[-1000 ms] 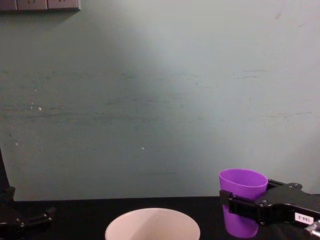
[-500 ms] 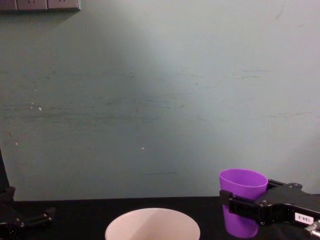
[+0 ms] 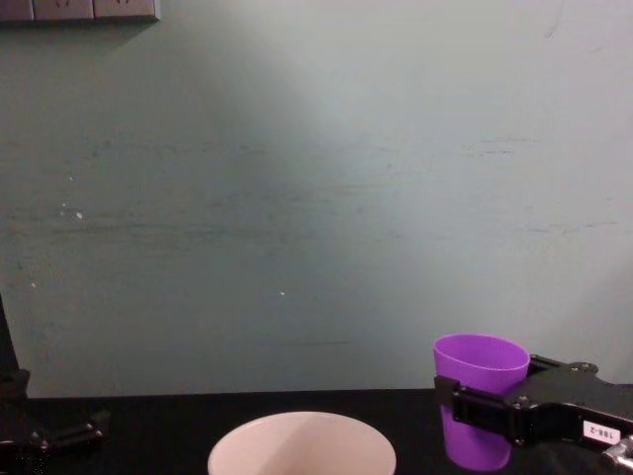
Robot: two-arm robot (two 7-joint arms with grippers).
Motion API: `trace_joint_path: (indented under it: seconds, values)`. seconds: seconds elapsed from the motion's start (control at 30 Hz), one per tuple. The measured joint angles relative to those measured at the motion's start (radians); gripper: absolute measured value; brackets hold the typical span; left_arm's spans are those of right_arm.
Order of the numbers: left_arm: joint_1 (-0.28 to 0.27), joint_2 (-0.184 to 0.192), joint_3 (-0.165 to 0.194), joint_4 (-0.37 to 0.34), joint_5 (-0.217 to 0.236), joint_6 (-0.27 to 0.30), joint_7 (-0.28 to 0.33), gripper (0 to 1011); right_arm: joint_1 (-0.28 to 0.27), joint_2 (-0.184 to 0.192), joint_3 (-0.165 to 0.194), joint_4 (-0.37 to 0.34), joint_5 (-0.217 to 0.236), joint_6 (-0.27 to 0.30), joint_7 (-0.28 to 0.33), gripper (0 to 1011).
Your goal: Pick up the cup and pour the mung beans from the cup into the bowl.
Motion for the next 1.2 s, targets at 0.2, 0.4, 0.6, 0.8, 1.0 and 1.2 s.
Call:
trace_joint_path:
  seconds: [0.2,0.4,0.6,0.8,1.0,1.2]
  values:
    - [0.000,0.000,0.000,0.000,0.000,0.000,0.000,1000,0.008,0.015,-0.025,-0.018,-0.057,0.020,-0.022,723]
    - [0.000,0.000,0.000,0.000,0.000,0.000,0.000,1000,0.019,0.031,-0.065,-0.062,-0.174,0.056,-0.066,723]
    - [0.000,0.000,0.000,0.000,0.000,0.000,0.000,1000,0.030,0.043,-0.100,-0.119,-0.299,0.099,-0.110,723]
    - [0.000,0.000,0.000,0.000,0.000,0.000,0.000,1000,0.060,0.063,-0.150,-0.172,-0.427,0.181,-0.122,723]
    - [0.000,0.000,0.000,0.000,0.000,0.000,0.000,1000,0.127,0.082,-0.227,-0.211,-0.566,0.299,-0.080,723]
    - [0.000,0.000,0.000,0.000,0.000,0.000,0.000,1000,0.200,0.086,-0.298,-0.217,-0.682,0.386,-0.020,723]
